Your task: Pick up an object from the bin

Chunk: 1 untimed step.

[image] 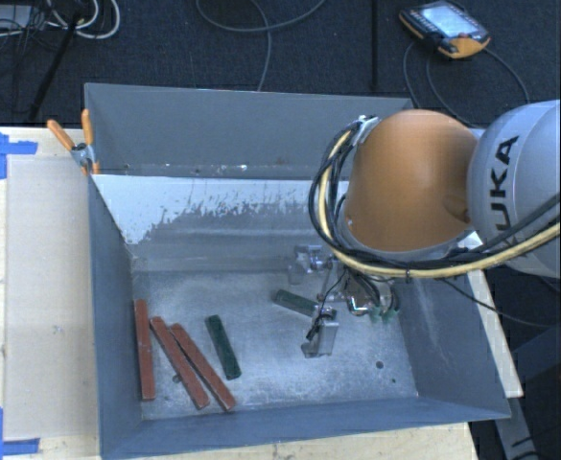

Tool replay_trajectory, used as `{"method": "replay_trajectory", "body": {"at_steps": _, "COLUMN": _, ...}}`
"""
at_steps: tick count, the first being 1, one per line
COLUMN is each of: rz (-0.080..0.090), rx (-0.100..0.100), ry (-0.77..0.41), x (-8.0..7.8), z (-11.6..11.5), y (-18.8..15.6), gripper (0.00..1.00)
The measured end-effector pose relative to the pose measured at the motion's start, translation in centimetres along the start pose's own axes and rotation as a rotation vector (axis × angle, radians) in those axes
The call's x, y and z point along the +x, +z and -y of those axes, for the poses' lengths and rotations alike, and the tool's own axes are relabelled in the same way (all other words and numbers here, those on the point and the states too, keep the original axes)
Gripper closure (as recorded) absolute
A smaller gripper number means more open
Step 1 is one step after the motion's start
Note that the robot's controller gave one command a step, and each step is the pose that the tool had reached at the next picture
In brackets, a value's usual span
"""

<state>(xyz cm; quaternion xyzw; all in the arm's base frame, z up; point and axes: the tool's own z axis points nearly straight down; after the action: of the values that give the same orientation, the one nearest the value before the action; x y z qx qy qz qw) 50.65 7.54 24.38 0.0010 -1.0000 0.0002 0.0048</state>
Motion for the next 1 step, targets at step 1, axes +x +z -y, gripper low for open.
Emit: {"method": "replay_trajectory", "body": {"at_steps": 1, "rz": 0.008, "rx": -0.001, "ry": 0.002, "x": -0.15, "z": 0.04, "y": -0.41, "gripper": 0.00}}
